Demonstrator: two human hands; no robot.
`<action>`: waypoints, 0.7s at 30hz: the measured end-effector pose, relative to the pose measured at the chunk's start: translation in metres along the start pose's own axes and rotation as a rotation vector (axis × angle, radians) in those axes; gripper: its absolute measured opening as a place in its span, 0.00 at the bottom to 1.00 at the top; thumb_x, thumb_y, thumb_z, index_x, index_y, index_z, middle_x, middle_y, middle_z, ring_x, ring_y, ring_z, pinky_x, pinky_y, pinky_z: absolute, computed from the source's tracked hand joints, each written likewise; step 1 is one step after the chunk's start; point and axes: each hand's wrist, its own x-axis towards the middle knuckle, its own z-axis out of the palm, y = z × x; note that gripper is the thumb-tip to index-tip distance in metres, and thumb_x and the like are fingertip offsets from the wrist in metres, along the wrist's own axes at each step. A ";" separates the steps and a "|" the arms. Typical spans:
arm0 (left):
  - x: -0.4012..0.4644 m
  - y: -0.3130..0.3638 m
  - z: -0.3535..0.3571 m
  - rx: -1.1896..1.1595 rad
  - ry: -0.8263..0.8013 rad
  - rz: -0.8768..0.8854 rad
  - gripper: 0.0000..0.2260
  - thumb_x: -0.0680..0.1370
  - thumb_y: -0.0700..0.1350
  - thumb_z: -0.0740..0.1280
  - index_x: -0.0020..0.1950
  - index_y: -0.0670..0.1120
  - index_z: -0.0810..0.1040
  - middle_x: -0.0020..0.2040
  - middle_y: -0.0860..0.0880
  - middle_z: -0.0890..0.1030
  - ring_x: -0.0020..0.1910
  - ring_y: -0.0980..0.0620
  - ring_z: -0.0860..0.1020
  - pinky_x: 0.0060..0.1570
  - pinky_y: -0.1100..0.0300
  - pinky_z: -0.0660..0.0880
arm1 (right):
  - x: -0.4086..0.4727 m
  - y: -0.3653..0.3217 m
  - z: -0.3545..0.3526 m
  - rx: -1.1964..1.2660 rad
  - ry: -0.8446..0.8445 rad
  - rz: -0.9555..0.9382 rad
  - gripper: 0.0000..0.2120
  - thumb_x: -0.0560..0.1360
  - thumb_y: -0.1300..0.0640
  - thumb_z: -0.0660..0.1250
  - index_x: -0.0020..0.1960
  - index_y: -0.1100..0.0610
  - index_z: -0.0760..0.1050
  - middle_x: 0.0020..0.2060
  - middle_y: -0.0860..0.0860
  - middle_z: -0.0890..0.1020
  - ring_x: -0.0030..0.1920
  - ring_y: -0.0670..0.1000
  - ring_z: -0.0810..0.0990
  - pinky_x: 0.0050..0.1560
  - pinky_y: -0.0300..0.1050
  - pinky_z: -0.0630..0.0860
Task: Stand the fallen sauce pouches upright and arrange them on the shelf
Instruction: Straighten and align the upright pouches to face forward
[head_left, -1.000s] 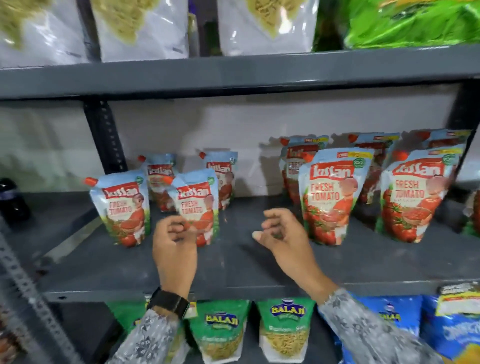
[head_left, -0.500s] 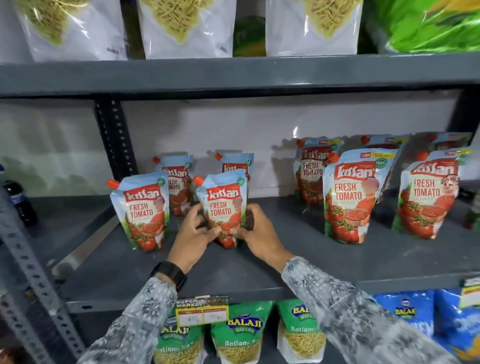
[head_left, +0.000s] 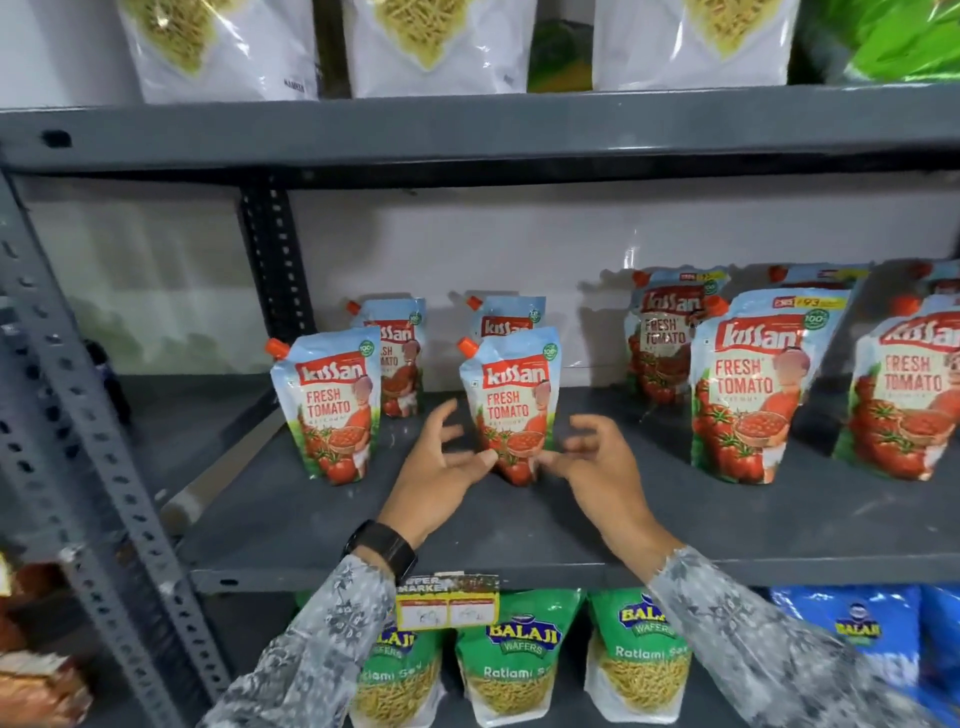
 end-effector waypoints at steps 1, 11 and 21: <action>-0.007 -0.001 -0.010 -0.006 0.004 0.000 0.36 0.76 0.47 0.74 0.80 0.56 0.61 0.68 0.53 0.72 0.59 0.59 0.80 0.60 0.58 0.77 | -0.004 0.001 -0.001 0.018 0.039 0.022 0.20 0.70 0.61 0.80 0.56 0.50 0.75 0.44 0.50 0.80 0.45 0.51 0.81 0.49 0.45 0.76; -0.024 -0.031 -0.133 -0.032 0.616 0.008 0.26 0.76 0.39 0.73 0.70 0.52 0.67 0.60 0.46 0.76 0.51 0.52 0.78 0.51 0.58 0.76 | -0.045 -0.039 0.110 0.085 -0.344 -0.043 0.16 0.71 0.66 0.78 0.55 0.55 0.77 0.42 0.52 0.80 0.42 0.51 0.81 0.51 0.54 0.81; 0.005 -0.034 -0.155 -0.130 0.269 -0.004 0.21 0.77 0.30 0.69 0.69 0.43 0.74 0.63 0.42 0.82 0.63 0.43 0.81 0.61 0.50 0.79 | -0.003 -0.042 0.204 0.072 -0.480 -0.095 0.40 0.64 0.62 0.82 0.72 0.52 0.68 0.62 0.49 0.83 0.64 0.49 0.82 0.68 0.56 0.78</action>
